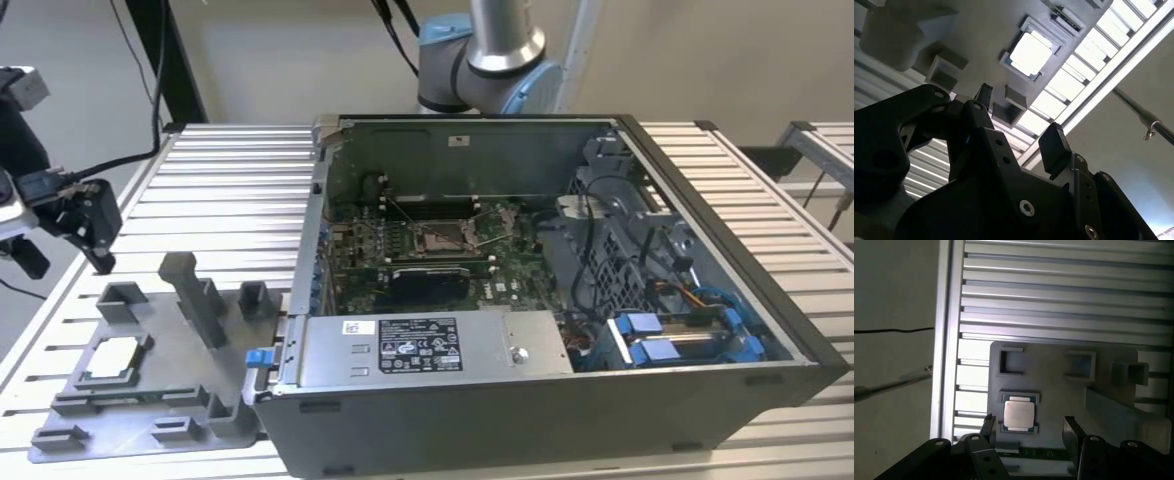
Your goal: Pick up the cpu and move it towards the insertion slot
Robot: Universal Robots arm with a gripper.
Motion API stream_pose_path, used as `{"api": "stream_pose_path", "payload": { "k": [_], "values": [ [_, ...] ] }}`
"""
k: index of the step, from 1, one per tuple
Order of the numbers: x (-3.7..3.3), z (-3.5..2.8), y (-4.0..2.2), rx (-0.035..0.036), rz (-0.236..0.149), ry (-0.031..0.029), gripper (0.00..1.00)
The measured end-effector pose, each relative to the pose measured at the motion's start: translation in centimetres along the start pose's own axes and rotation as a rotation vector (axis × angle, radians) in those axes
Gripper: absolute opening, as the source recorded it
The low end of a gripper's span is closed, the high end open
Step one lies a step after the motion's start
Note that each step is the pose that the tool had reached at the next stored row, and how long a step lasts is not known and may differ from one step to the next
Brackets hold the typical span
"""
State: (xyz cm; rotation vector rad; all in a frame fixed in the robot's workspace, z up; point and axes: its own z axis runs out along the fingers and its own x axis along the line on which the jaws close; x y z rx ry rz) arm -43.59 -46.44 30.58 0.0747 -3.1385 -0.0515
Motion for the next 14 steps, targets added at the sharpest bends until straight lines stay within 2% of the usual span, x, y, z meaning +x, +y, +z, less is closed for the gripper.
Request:
{"api": "stream_pose_path", "payload": {
  "k": [6,14],
  "values": [
    [0.02,1.06,-0.06,0.0001,0.000,0.0002,1.00],
    [0.15,2.44,-0.55,0.0001,0.000,0.0002,1.00]
  ]
}}
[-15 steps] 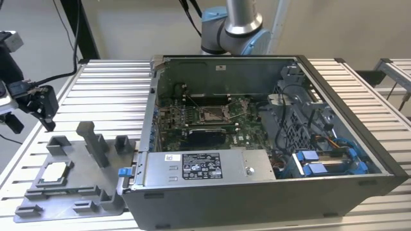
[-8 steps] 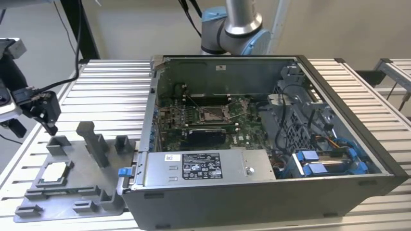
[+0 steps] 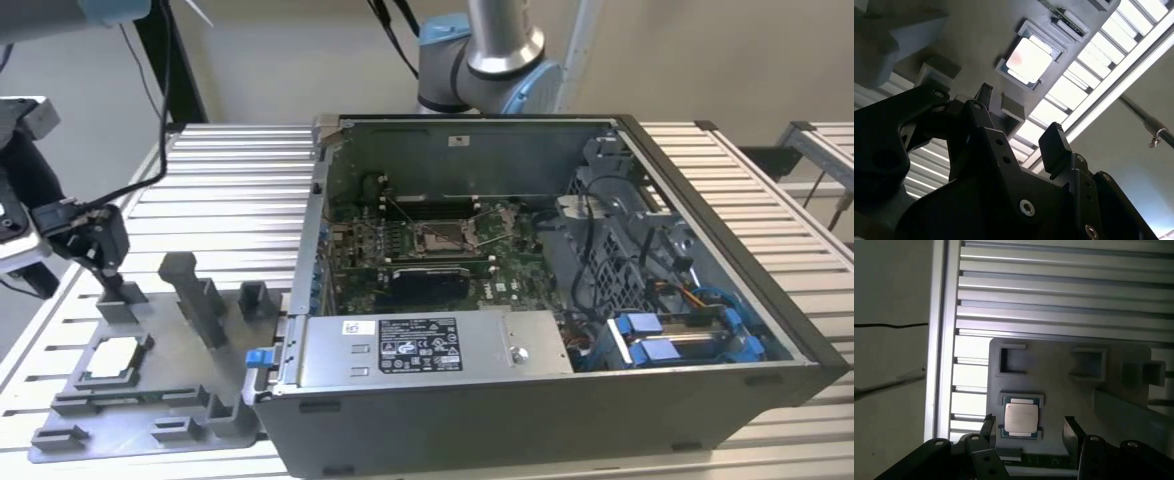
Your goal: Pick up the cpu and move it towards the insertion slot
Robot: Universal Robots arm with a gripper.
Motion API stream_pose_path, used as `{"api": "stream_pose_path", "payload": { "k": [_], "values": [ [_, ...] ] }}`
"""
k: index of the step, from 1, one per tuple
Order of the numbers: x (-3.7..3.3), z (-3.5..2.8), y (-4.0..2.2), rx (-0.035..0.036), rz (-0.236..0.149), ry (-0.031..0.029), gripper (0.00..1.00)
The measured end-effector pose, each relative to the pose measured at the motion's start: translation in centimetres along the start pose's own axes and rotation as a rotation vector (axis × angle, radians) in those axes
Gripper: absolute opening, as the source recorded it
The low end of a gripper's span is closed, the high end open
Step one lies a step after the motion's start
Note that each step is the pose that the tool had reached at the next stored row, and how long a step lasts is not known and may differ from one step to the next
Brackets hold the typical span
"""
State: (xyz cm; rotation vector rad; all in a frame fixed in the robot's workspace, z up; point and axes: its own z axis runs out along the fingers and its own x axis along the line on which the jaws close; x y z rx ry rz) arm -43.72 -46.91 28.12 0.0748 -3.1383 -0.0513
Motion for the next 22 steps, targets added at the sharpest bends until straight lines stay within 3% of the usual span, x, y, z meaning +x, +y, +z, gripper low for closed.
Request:
{"api": "stream_pose_path", "payload": {
  "k": [14,22],
  "values": [
    [0.14,1.93,-1.31,-0.0002,0.000,-0.0003,1.00],
    [0.23,3.14,-1.53,0.0000,0.000,-0.0001,1.00]
  ]
}}
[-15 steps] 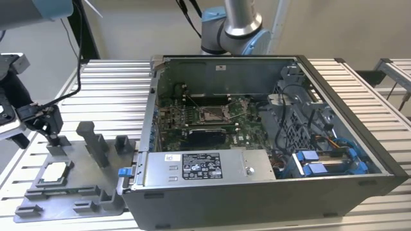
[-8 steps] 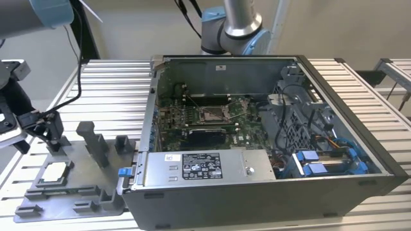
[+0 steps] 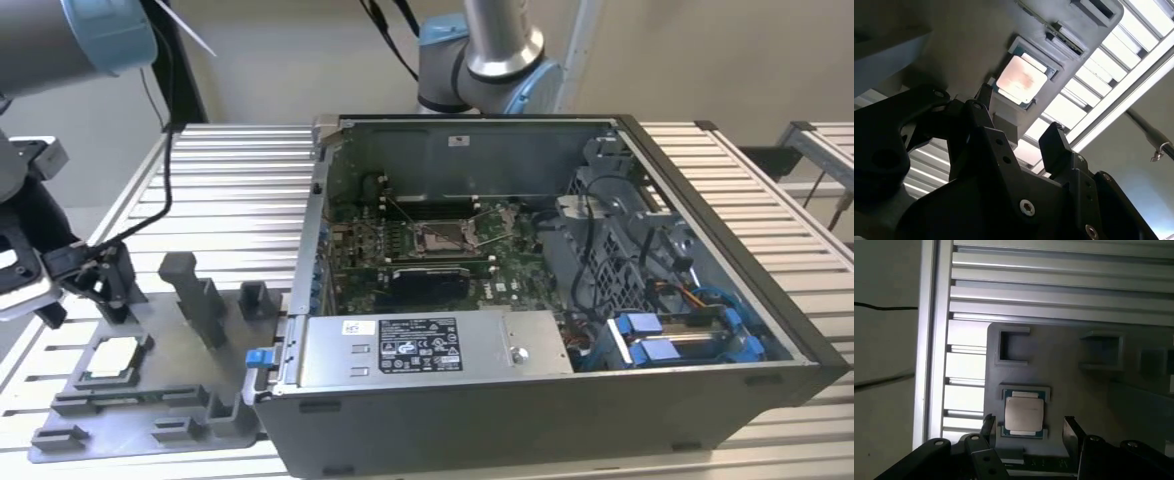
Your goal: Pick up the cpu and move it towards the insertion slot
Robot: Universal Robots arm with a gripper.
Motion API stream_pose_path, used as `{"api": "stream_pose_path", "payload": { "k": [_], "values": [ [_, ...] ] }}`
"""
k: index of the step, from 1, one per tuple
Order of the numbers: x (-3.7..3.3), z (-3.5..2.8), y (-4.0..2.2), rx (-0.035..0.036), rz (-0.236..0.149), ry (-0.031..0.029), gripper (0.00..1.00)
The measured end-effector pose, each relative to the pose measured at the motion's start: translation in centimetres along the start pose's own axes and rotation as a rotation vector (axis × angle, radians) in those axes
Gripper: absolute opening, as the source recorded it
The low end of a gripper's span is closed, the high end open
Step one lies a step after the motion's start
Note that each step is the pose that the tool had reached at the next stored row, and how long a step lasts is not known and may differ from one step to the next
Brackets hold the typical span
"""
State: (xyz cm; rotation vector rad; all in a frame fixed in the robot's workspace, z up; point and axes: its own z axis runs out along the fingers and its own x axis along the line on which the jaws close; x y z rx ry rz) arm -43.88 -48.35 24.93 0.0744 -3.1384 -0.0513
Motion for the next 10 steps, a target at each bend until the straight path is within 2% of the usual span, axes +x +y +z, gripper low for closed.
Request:
{"api": "stream_pose_path", "payload": {
  "k": [10],
  "values": [
    [0.07,1.51,-0.14,0.0000,0.000,0.0001,1.00]
  ]
}}
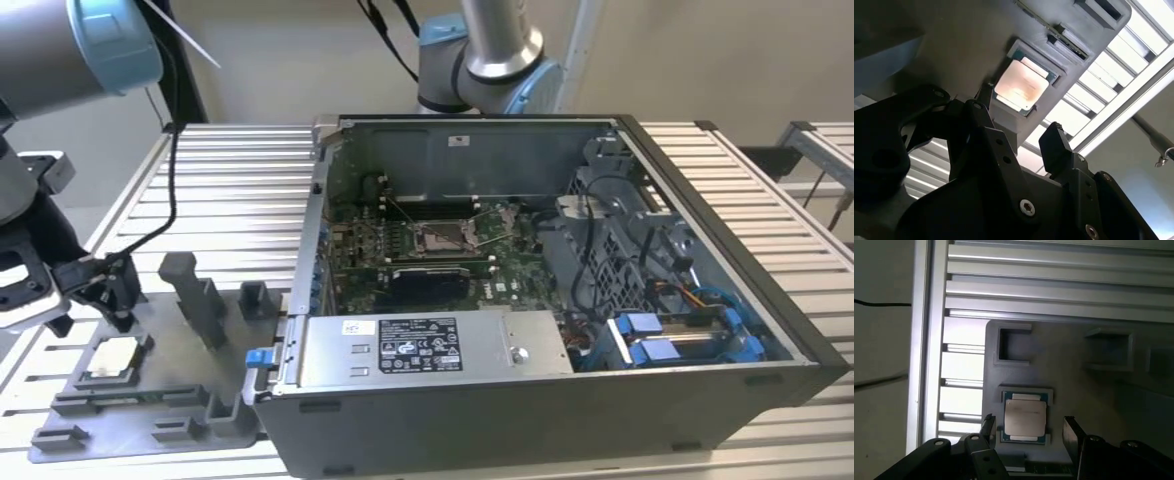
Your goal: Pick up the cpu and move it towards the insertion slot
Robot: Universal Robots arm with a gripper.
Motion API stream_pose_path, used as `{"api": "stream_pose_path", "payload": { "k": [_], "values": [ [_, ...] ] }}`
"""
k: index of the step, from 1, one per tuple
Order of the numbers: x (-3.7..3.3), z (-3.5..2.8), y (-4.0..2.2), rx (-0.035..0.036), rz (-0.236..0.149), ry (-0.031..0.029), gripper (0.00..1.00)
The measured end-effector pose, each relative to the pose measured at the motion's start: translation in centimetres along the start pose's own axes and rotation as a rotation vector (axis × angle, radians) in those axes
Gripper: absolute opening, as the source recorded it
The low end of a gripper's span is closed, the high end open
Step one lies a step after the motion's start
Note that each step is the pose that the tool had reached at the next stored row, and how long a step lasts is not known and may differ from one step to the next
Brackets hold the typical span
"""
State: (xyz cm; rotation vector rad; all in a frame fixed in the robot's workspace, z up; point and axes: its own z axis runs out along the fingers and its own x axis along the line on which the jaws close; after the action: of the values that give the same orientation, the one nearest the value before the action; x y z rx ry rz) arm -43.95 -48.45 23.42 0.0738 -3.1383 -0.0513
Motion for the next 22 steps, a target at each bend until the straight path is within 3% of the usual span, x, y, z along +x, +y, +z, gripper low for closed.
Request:
{"api": "stream_pose_path", "payload": {
  "k": [22],
  "values": [
    [0.07,2.64,-0.42,0.0000,0.000,0.0000,1.00]
  ]
}}
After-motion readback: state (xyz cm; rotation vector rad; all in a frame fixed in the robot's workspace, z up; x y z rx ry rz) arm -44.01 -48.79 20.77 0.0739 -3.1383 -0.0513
